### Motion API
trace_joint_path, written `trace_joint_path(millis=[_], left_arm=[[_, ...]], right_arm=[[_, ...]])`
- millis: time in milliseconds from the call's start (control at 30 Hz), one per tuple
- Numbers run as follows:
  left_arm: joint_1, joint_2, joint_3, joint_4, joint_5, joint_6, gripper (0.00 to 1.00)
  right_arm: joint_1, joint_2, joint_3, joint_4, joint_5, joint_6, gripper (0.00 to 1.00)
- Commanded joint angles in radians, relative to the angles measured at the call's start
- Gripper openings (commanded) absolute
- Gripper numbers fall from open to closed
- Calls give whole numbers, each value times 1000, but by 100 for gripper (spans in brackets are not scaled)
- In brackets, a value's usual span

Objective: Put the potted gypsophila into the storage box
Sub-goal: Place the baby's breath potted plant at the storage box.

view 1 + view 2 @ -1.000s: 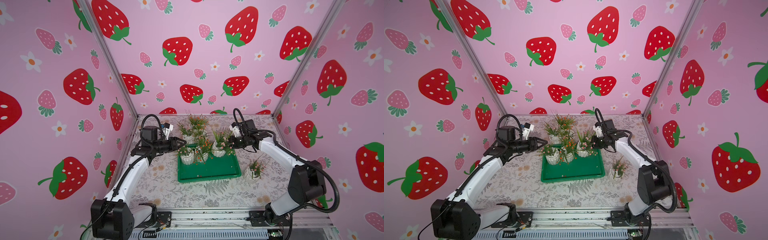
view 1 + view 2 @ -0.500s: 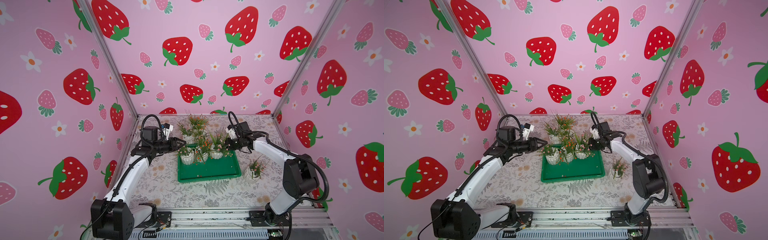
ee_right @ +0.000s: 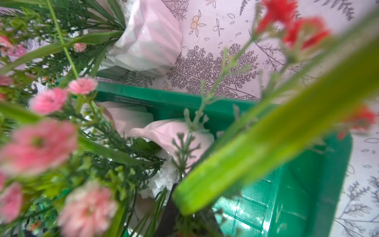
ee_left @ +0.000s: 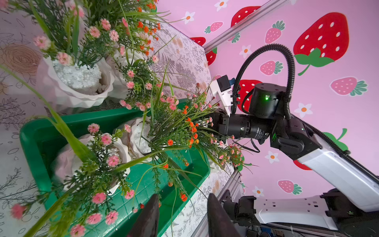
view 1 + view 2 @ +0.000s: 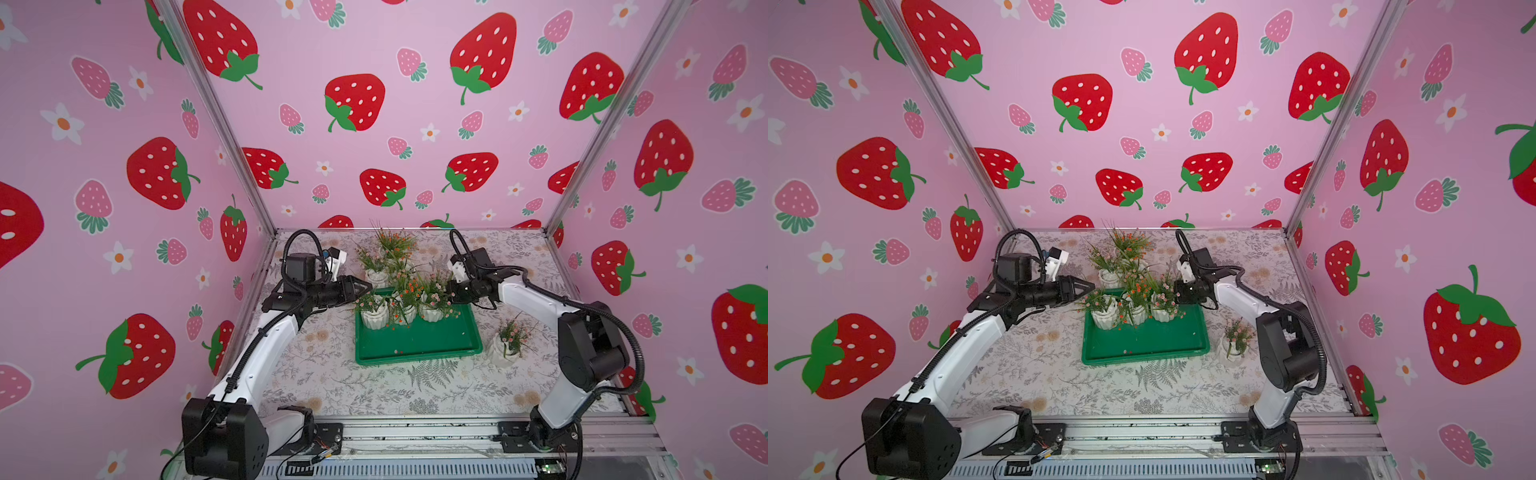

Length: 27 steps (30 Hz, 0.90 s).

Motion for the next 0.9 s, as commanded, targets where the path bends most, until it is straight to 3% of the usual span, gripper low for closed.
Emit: trace_joint_path(millis=[0,600,867], left_arm=[[-1,2,16,-6,-8,11,42],[-1,2,15,-4,-6,9,42],[-1,6,17,-4,3,5,41]], right_arm=[[6,-2,7,63,-3,-2,0],[25,36,33,71,-17,12,0],[26,31,32,65,-13,20,28]])
